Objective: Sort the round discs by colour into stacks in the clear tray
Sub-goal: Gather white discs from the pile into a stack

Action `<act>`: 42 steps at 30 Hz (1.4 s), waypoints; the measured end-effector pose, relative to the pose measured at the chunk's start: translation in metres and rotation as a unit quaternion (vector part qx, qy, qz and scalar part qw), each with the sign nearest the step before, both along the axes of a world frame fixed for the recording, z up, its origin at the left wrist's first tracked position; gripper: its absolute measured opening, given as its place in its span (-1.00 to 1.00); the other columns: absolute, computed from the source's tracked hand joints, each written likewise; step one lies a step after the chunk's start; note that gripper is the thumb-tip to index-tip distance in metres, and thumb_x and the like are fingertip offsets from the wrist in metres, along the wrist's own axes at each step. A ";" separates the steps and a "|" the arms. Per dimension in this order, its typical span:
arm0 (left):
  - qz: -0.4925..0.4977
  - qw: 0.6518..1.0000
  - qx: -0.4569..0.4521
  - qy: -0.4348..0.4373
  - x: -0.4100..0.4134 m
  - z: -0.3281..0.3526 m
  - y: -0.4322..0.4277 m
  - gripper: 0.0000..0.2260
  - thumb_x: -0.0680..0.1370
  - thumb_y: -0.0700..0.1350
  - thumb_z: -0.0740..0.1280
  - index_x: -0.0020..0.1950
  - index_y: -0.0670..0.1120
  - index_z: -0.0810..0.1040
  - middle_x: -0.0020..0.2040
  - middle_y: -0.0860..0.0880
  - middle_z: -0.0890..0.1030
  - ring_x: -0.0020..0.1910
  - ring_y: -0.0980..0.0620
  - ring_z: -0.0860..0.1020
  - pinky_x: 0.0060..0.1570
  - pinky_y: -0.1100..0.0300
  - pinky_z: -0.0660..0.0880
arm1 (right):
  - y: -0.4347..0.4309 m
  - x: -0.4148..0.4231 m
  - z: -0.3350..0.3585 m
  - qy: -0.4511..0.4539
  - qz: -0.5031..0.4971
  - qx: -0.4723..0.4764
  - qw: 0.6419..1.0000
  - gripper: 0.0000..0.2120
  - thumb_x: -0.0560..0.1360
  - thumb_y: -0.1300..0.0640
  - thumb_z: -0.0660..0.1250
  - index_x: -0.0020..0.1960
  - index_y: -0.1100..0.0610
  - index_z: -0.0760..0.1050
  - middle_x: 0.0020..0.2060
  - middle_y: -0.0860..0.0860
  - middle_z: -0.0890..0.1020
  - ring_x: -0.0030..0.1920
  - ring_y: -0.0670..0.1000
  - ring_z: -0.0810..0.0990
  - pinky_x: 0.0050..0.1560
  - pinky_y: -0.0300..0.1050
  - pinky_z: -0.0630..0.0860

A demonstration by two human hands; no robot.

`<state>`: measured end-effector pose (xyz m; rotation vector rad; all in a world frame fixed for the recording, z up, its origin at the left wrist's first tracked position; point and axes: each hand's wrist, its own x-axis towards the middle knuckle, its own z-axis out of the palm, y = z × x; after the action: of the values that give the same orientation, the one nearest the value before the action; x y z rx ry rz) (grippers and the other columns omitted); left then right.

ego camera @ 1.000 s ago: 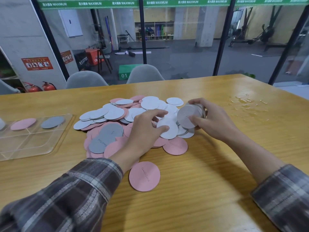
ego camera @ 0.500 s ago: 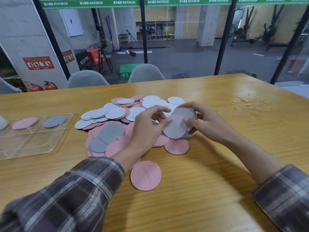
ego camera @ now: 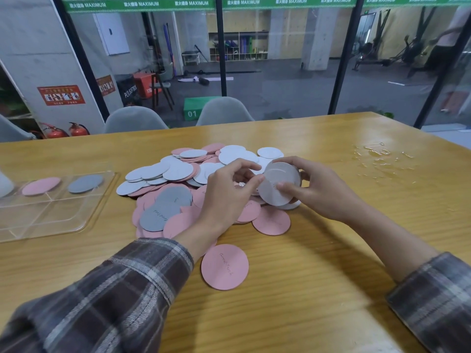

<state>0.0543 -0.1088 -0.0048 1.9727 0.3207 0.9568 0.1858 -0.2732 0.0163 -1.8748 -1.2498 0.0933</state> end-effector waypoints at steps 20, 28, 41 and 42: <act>0.062 0.949 0.239 0.194 -0.005 -0.008 0.005 -0.85 0.62 0.07 0.39 0.03 0.00 0.57 -0.11 0.13 0.49 -0.04 0.12 0.38 -0.05 0.13 0.32 | 0.001 0.009 -0.004 -0.017 -0.073 -0.058 0.996 -0.61 0.64 0.12 0.26 0.45 -0.04 0.37 0.19 -0.02 0.54 0.17 0.05 0.52 0.16 0.12 0.56; 0.038 0.989 0.129 0.067 -0.003 -0.007 0.009 -0.86 0.59 -0.21 0.41 0.08 0.02 0.62 0.02 0.13 0.61 -0.08 0.15 0.56 -0.13 0.37 0.47 | 0.000 0.010 -0.004 0.009 -0.083 -0.060 0.995 -0.51 0.66 0.17 0.19 0.56 -0.02 0.23 0.26 -0.06 0.50 0.21 -0.01 0.47 0.10 -0.16 0.35; -0.003 0.998 0.044 0.041 -0.003 -0.003 0.001 -0.85 0.49 -0.19 0.56 0.02 -0.07 0.67 -0.19 0.04 0.66 -0.20 0.16 0.63 -0.19 0.35 0.58 | 0.005 0.004 -0.004 0.076 -0.041 -0.025 0.996 -0.55 0.64 0.19 0.20 0.48 -0.10 0.36 0.23 -0.05 0.56 0.21 0.03 0.54 0.23 0.07 0.55; 0.004 0.998 0.044 0.040 -0.003 -0.003 0.001 -0.85 0.47 -0.18 0.58 -0.01 -0.08 0.67 -0.20 0.05 0.67 -0.20 0.16 0.63 -0.18 0.35 0.57 | 0.005 0.004 -0.005 0.088 -0.035 -0.024 0.995 -0.56 0.64 0.17 0.19 0.48 -0.11 0.37 0.24 -0.06 0.56 0.22 0.02 0.55 0.25 0.13 0.54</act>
<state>0.0510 -0.1078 -0.0079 2.0956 0.3371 0.9122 0.1897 -0.2685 0.0118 -1.9060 -1.0691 0.2477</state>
